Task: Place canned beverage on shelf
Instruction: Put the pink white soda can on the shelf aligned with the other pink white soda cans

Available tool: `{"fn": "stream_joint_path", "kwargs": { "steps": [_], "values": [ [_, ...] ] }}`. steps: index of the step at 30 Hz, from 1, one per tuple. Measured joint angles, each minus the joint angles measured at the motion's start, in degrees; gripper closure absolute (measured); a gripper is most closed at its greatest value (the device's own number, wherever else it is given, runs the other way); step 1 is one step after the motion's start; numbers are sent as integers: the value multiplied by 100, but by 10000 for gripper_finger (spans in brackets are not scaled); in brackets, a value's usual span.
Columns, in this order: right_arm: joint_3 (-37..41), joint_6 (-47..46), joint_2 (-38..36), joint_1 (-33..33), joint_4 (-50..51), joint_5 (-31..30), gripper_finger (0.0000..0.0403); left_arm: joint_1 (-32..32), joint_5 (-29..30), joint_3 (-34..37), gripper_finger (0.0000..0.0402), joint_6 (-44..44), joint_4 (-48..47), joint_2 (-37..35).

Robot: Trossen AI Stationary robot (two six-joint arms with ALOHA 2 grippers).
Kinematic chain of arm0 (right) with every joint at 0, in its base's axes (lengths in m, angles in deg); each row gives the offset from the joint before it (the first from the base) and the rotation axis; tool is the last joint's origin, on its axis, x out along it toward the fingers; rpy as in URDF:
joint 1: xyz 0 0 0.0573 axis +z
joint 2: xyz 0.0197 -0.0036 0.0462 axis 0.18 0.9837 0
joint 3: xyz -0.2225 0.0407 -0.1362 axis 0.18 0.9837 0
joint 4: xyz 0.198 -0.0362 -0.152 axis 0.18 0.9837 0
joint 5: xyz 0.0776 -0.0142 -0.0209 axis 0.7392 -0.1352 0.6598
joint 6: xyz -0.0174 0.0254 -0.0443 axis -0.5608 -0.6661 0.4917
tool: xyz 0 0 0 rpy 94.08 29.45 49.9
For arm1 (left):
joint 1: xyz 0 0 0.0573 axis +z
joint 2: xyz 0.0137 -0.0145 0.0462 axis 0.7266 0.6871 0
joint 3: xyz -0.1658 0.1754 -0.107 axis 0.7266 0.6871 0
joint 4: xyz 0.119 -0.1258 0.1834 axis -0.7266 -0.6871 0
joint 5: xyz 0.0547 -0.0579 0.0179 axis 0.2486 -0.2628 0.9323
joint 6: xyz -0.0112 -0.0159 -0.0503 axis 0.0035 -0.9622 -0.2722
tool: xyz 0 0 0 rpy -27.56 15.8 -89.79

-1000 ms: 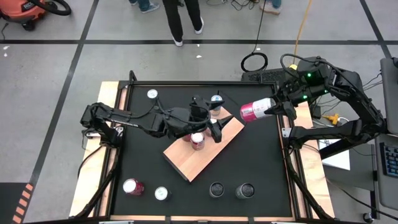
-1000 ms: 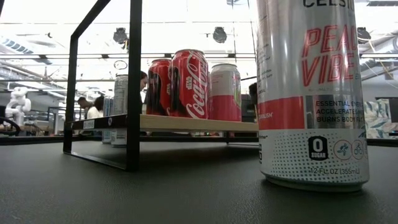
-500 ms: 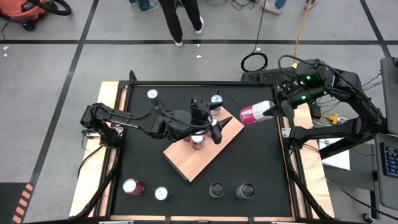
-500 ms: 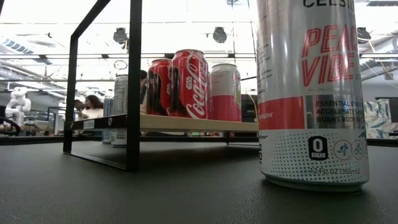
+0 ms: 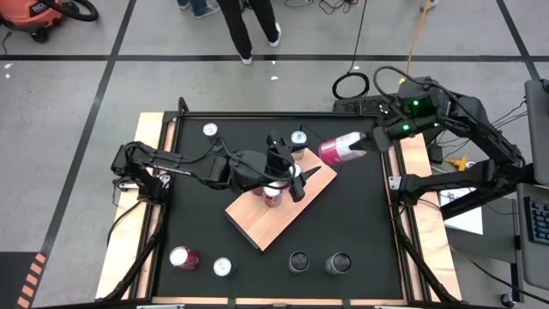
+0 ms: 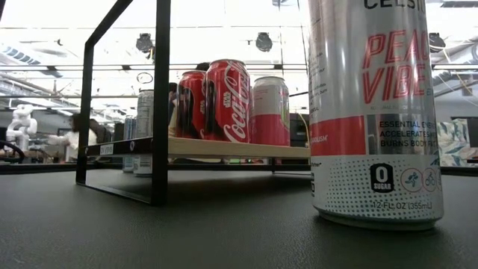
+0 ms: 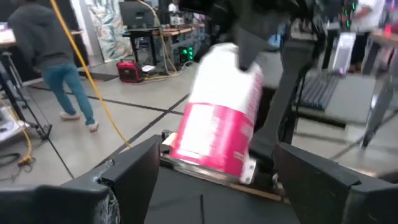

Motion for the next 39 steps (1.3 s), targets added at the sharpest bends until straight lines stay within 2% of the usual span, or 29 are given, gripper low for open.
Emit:
{"fn": "stream_joint_path", "kwargs": {
  "steps": [4,9,11,14,21,31,39],
  "values": [
    [1,-349,191,45,-133,-12,149,35,-2,1,86,31,-390,0],
    [1,-606,434,232,-307,-10,149,114,-5,0,86,158,-450,0],
    [1,-723,547,316,-398,-19,149,175,-247,2,80,154,-544,0],
    [1,-844,696,419,-449,-36,149,267,-528,2,58,185,-779,0],
    [1,-1130,912,613,-637,-186,149,297,-497,0,6,188,-1430,0],
    [1,-1417,1215,900,-1172,-331,149,300,-271,2,2,736,-1675,0],
    [1,-1435,1329,983,-1347,-337,149,297,-208,2,2,737,-1965,0]
  ]
}}
